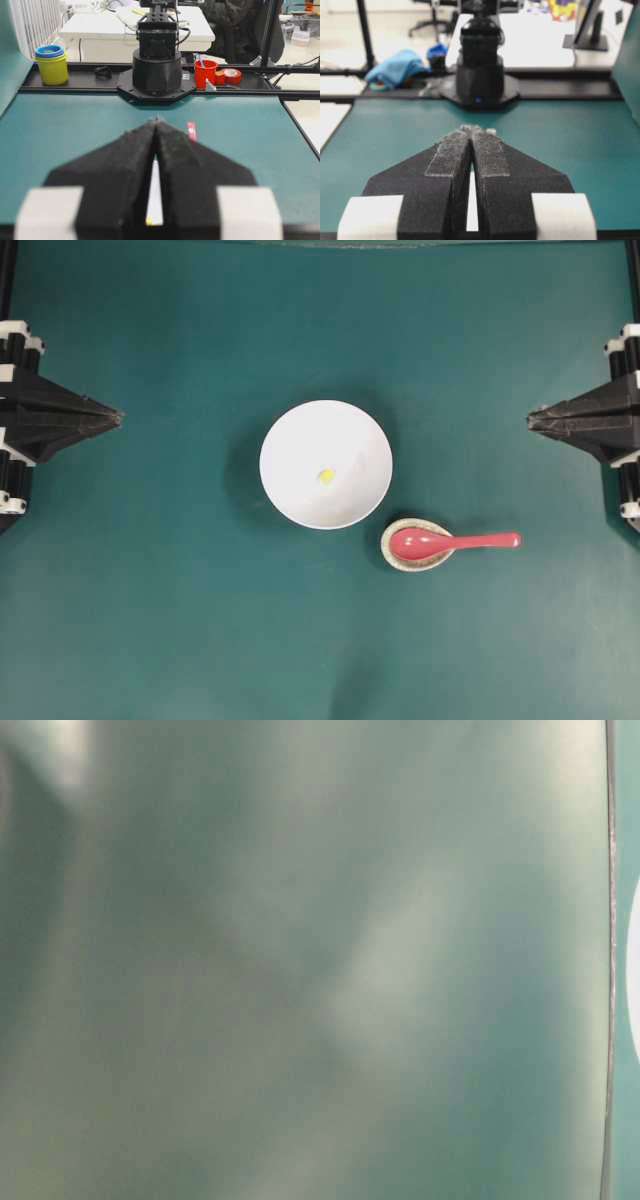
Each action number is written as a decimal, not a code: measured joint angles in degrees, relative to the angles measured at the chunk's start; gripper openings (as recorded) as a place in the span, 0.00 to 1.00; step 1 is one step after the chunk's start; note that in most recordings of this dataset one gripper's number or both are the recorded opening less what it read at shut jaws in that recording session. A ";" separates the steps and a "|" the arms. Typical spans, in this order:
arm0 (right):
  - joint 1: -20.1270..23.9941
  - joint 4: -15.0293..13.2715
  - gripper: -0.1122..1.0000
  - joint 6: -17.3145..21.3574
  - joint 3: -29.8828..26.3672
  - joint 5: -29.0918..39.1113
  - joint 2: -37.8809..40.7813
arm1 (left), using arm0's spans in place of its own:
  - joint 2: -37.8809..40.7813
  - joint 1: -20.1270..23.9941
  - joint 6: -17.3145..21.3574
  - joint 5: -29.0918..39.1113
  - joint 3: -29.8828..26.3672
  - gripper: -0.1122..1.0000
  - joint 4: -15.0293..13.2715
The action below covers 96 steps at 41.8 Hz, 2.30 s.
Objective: Scoop the yellow hexagonal prism block from the bowl with a spoon using the right arm.
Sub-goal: 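Move the right gripper toward the red spoon handle, then lower the right gripper and close it on the red spoon handle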
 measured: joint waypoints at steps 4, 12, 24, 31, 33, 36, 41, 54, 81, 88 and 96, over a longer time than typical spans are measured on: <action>-0.26 0.00 0.10 0.35 0.00 0.09 0.00 | 0.00 1.58 0.35 4.22 0.00 0.10 0.79; -0.35 0.09 0.10 0.44 0.00 0.09 0.26 | -0.18 2.29 0.26 5.19 0.00 0.10 0.88; -0.26 0.09 0.34 0.53 0.00 1.05 2.11 | -0.53 2.29 -0.18 3.60 0.00 0.10 0.88; 0.53 0.09 0.62 0.70 0.35 1.49 3.25 | -0.70 2.29 -0.18 3.34 0.00 0.10 0.88; 0.88 0.09 0.62 0.70 0.62 1.49 3.87 | -0.70 2.29 -0.09 3.43 0.00 0.10 0.88; 1.32 0.09 0.60 0.70 1.14 1.41 4.92 | -0.70 2.29 -0.18 3.43 0.00 0.10 0.88; 2.46 0.53 0.60 1.14 2.81 -0.53 7.56 | -0.70 2.20 -0.18 3.34 0.00 0.10 0.88; 5.71 2.11 0.60 5.01 9.40 -15.12 18.98 | -0.70 2.29 0.26 3.43 0.00 0.10 0.88; 18.28 11.07 0.60 7.73 11.95 -45.35 51.94 | -0.53 2.29 0.44 3.69 0.00 0.10 0.97; 20.57 12.83 0.60 7.73 11.60 -46.49 56.25 | -0.44 2.29 0.35 3.69 0.00 0.10 0.97; 21.36 13.54 0.60 7.29 10.90 -46.67 59.59 | -0.26 2.29 0.44 3.69 0.00 0.10 0.88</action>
